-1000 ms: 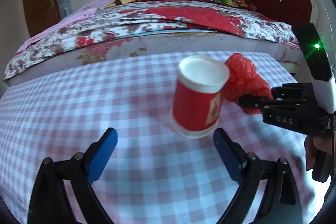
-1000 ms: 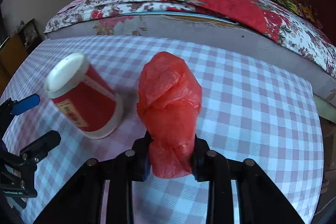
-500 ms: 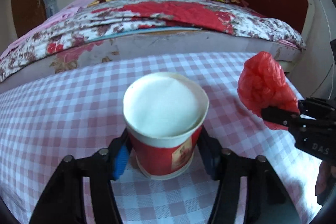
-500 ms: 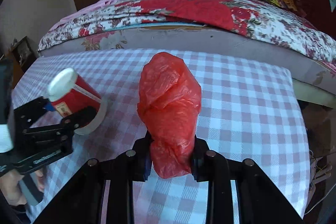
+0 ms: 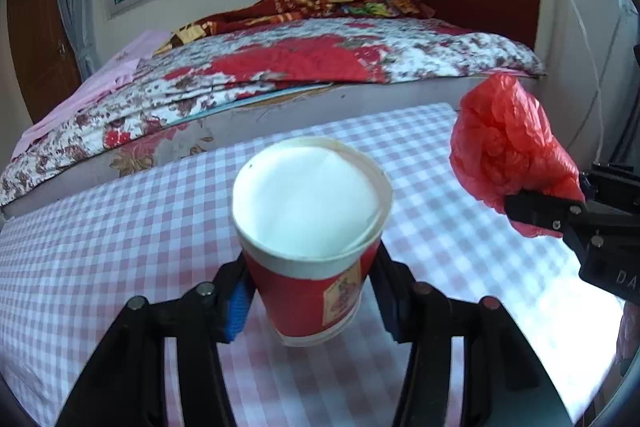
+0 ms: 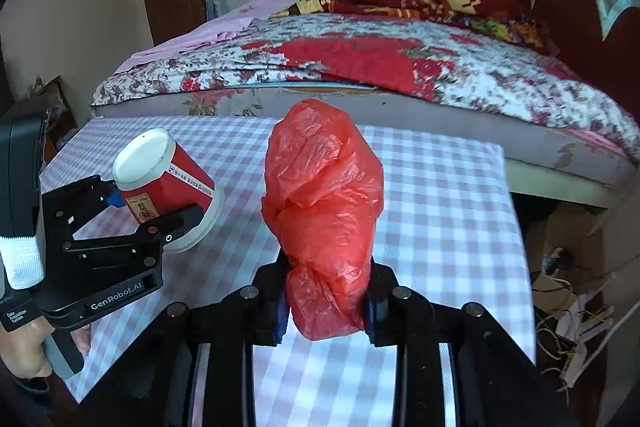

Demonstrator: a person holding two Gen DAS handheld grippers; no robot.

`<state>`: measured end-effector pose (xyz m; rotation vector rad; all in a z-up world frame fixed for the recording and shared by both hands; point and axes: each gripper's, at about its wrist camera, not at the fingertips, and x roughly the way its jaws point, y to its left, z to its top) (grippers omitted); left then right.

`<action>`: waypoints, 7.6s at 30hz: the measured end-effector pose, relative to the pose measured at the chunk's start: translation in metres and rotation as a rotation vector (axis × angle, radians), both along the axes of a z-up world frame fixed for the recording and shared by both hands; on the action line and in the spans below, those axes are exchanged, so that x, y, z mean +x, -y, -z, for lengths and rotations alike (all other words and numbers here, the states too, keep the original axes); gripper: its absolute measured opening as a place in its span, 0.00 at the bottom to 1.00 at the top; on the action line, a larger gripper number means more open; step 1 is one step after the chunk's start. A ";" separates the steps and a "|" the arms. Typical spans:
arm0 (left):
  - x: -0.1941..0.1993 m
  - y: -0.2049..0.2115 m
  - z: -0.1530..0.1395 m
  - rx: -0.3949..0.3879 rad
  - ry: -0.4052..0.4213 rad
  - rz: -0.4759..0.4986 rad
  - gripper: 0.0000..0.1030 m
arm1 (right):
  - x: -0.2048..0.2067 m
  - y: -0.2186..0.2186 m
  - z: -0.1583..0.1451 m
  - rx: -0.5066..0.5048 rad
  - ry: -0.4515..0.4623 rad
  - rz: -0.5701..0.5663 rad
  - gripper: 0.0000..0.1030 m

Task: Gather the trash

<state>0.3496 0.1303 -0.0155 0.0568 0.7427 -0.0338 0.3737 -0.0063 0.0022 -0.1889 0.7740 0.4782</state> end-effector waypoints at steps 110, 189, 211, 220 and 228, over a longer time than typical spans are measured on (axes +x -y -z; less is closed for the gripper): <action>-0.208 0.346 0.125 -0.032 -0.284 0.455 0.98 | -0.273 0.390 0.152 -0.125 -0.300 0.568 0.99; -0.365 0.183 -0.096 -0.079 0.135 0.282 0.99 | -0.445 0.238 -0.095 -0.048 0.140 0.661 0.99; -0.363 0.187 -0.099 -0.067 0.141 0.292 0.99 | -0.445 0.240 -0.097 -0.054 0.139 0.670 0.99; -0.363 0.187 -0.098 -0.069 0.139 0.293 0.99 | -0.445 0.240 -0.096 -0.057 0.137 0.672 0.99; -0.362 0.185 -0.096 -0.068 0.138 0.294 0.99 | -0.444 0.237 -0.095 -0.060 0.134 0.674 0.99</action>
